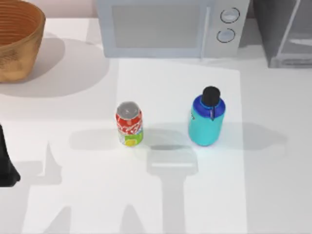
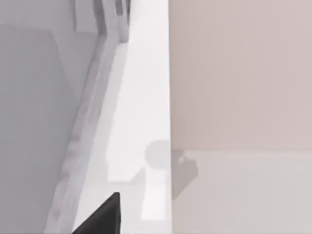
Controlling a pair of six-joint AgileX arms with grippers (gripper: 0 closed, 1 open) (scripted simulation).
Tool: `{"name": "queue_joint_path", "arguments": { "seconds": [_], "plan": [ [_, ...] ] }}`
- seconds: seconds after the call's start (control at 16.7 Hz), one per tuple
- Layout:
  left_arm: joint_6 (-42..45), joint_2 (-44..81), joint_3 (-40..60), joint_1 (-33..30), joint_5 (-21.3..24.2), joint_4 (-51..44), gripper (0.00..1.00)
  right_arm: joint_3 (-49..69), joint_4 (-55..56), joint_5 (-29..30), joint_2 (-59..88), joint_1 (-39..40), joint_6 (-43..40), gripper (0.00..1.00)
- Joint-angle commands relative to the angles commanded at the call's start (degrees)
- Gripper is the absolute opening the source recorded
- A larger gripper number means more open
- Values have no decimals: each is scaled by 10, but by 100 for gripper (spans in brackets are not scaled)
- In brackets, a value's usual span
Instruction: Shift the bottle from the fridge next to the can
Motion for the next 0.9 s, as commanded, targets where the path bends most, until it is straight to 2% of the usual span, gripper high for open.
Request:
{"name": "queue_joint_path", "arguments": {
  "seconds": [0.18, 0.6, 0.72, 0.9],
  "plan": [
    [0, 0, 0, 0, 0, 0, 100, -2, 50, 9, -1, 42, 51, 100],
    [0, 0, 0, 0, 0, 0, 100, -8, 60, 16, -7, 47, 60, 100],
    [0, 0, 0, 0, 0, 0, 100, -18, 74, 43, -13, 77, 85, 100],
    [0, 0, 0, 0, 0, 0, 100, -46, 108, 112, -29, 167, 147, 100]
  ]
}}
